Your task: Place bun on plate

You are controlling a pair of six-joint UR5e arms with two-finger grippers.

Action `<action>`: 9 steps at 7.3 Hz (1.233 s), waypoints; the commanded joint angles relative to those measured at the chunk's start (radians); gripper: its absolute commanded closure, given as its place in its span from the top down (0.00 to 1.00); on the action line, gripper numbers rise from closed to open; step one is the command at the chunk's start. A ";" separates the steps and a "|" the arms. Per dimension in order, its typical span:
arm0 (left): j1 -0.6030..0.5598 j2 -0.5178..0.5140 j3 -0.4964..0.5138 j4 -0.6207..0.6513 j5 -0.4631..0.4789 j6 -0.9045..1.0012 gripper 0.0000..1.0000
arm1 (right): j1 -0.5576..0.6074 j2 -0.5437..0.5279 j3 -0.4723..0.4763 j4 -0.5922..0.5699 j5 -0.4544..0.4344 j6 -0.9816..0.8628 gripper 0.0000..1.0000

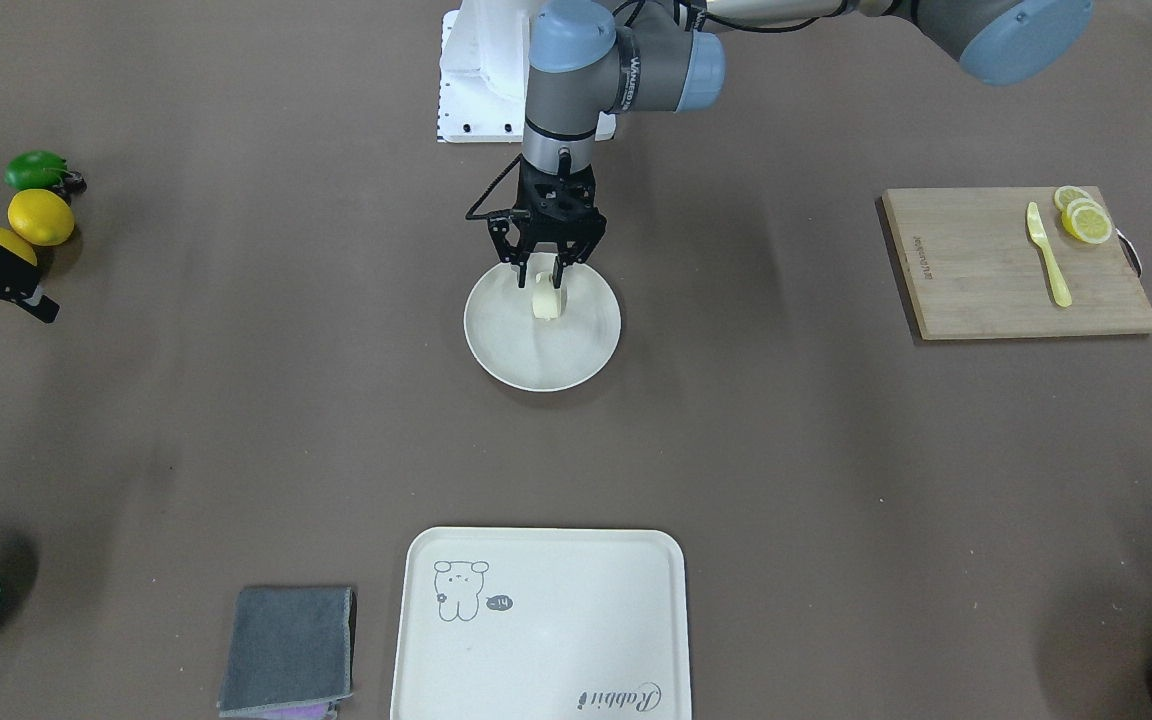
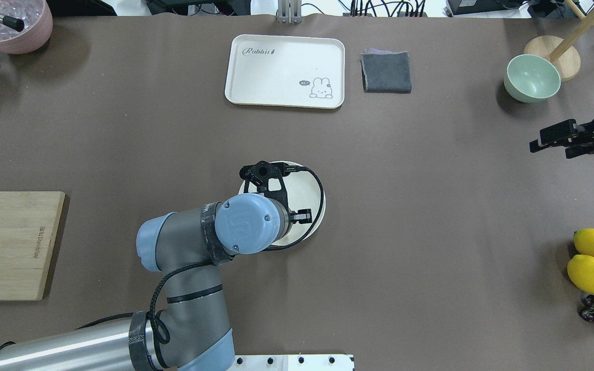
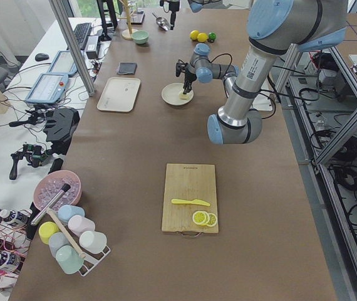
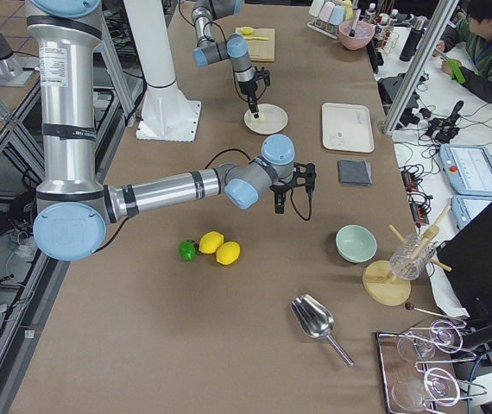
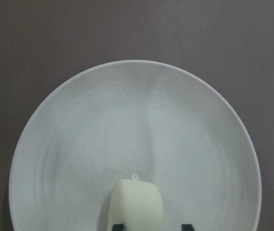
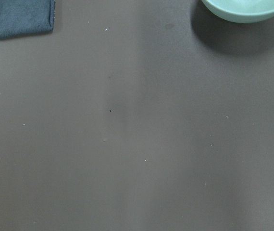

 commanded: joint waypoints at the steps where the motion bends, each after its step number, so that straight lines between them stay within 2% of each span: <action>1: 0.001 -0.001 -0.009 0.000 -0.002 -0.006 0.59 | -0.001 0.003 0.001 0.000 0.000 0.001 1.00; 2: -0.031 -0.001 -0.032 0.005 -0.011 0.009 0.97 | -0.001 0.004 0.001 -0.001 0.002 0.000 1.00; 3: -0.100 0.011 -0.058 0.037 -0.073 0.091 0.97 | -0.001 0.003 0.001 0.000 0.002 0.000 1.00; 4: -0.164 0.051 -0.134 0.086 -0.094 0.219 0.98 | -0.001 0.003 0.001 -0.001 0.002 0.000 1.00; 5: -0.236 0.126 -0.162 0.086 -0.091 0.243 0.98 | 0.000 0.000 0.001 -0.001 0.003 -0.002 1.00; 7: -0.331 0.210 -0.161 -0.011 -0.056 0.248 0.98 | 0.000 -0.007 -0.008 -0.007 0.002 -0.009 1.00; 8: -0.412 0.265 -0.156 -0.088 -0.068 0.253 0.98 | 0.038 -0.026 -0.008 -0.079 0.002 -0.122 1.00; 9: -0.445 0.286 -0.156 -0.115 -0.086 0.254 0.98 | 0.122 -0.025 -0.008 -0.239 0.002 -0.345 1.00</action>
